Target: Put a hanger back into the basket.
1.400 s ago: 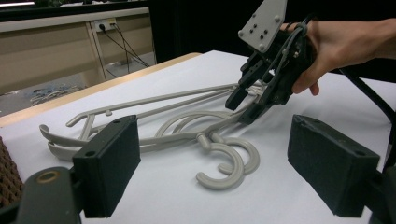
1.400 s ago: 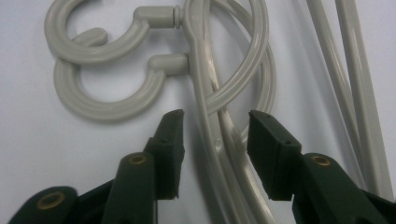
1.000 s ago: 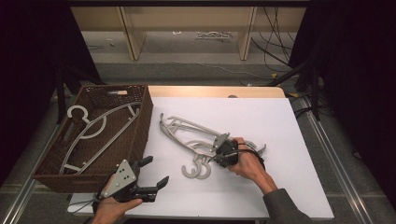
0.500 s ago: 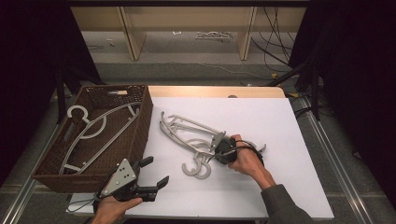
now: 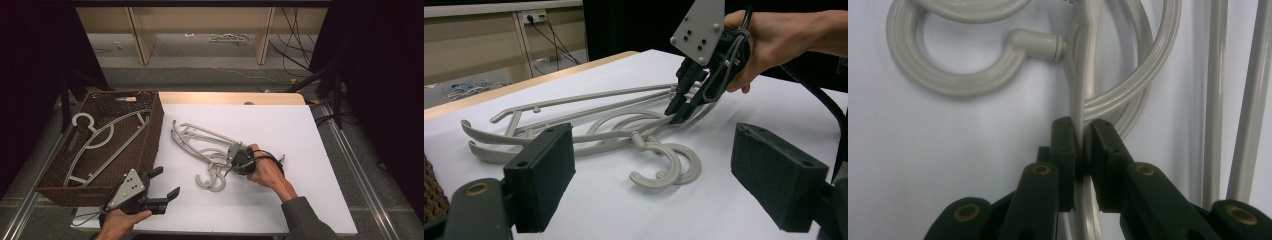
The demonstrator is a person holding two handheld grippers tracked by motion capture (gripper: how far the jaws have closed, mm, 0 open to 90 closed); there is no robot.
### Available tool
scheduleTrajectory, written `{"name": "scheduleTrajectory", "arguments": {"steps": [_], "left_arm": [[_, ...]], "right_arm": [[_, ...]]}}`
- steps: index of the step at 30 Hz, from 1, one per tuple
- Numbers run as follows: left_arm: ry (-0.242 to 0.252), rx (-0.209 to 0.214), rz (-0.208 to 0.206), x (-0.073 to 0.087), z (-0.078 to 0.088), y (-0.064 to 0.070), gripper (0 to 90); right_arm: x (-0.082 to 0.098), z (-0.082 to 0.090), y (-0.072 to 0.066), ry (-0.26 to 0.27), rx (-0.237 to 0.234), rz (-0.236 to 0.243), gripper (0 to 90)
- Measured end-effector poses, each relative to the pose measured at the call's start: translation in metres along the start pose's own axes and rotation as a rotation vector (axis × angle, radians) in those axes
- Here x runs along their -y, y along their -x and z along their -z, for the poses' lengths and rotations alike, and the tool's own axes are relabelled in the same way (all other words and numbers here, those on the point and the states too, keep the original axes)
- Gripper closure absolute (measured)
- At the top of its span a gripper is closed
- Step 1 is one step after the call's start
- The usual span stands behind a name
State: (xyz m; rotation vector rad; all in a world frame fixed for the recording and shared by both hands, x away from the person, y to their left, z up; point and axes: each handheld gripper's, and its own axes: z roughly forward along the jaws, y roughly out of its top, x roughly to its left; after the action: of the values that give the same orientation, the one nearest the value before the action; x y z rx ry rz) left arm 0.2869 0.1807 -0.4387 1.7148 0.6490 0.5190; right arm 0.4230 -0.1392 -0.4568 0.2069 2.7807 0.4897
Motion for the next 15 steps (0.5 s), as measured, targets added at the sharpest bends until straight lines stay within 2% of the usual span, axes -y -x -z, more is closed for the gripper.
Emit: {"name": "scheduleTrajectory", "arguments": {"steps": [4, 5, 6, 15], "left_arm": [[0.012, 0.006, 0.015, 0.000, 0.000, 0.000, 17.7], [-0.002, -0.001, 0.019, 0.000, 0.000, 0.000, 17.8], [-0.009, 0.002, 0.005, 0.001, 0.000, 0.000, 17.8], [-0.009, -0.002, -0.010, 0.000, 0.000, 0.001, 18.1]], "right_arm": [[0.000, 0.004, 0.000, 0.008, 0.016, 0.014, 82.1], [0.000, 0.006, 0.000, 0.014, 0.027, 0.018, 82.2], [0.000, 0.008, 0.000, 0.013, 0.043, 0.028, 82.3], [0.001, 0.021, -0.003, 0.046, 0.081, 0.029, 82.5]]}}
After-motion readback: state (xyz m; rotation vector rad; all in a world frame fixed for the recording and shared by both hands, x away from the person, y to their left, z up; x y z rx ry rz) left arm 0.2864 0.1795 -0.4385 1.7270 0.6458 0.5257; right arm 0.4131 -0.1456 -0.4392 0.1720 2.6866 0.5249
